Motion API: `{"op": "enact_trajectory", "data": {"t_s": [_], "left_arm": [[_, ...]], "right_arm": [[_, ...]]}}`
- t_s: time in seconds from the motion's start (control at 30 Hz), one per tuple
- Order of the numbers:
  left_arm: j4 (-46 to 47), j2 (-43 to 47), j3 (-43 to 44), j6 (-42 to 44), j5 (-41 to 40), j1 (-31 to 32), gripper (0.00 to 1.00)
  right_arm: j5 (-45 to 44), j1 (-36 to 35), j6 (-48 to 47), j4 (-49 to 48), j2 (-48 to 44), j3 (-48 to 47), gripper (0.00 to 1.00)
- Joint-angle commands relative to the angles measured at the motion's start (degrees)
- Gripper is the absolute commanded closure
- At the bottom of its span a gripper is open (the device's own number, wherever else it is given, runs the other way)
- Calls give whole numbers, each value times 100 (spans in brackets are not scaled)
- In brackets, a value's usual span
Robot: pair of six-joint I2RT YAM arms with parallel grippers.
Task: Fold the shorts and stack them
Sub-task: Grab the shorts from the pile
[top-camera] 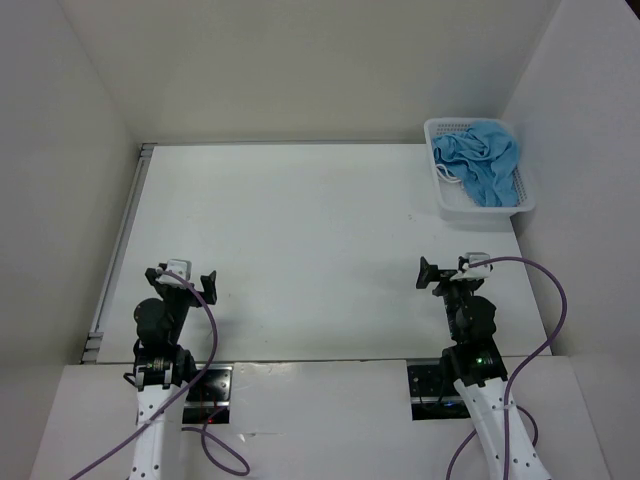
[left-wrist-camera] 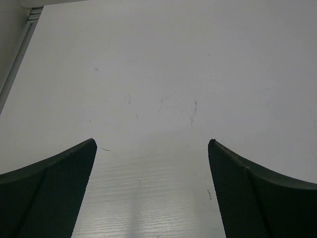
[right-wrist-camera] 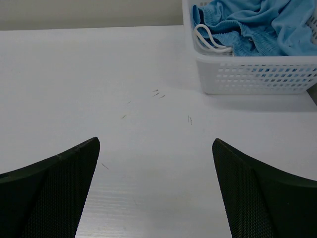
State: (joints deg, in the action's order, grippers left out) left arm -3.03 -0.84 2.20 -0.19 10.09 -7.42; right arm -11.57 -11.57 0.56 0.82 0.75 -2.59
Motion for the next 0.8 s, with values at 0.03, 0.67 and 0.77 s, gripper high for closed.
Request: {"op": "enact_trajectory", "data": {"t_s": [0.03, 0.67, 0.77], "left_arm": [[136, 119, -132, 19, -33, 13, 0], [2711, -1879, 1489, 19, 2254, 319, 0], [1932, -4517, 3916, 19, 1919, 372, 0]], "right_arm": [[-3, 41, 23, -108, -40, 277, 1], [3358, -37, -4275, -2333, 1809, -2504, 1], [1788, -38, -2499, -2290, 4182, -4469, 0]]}}
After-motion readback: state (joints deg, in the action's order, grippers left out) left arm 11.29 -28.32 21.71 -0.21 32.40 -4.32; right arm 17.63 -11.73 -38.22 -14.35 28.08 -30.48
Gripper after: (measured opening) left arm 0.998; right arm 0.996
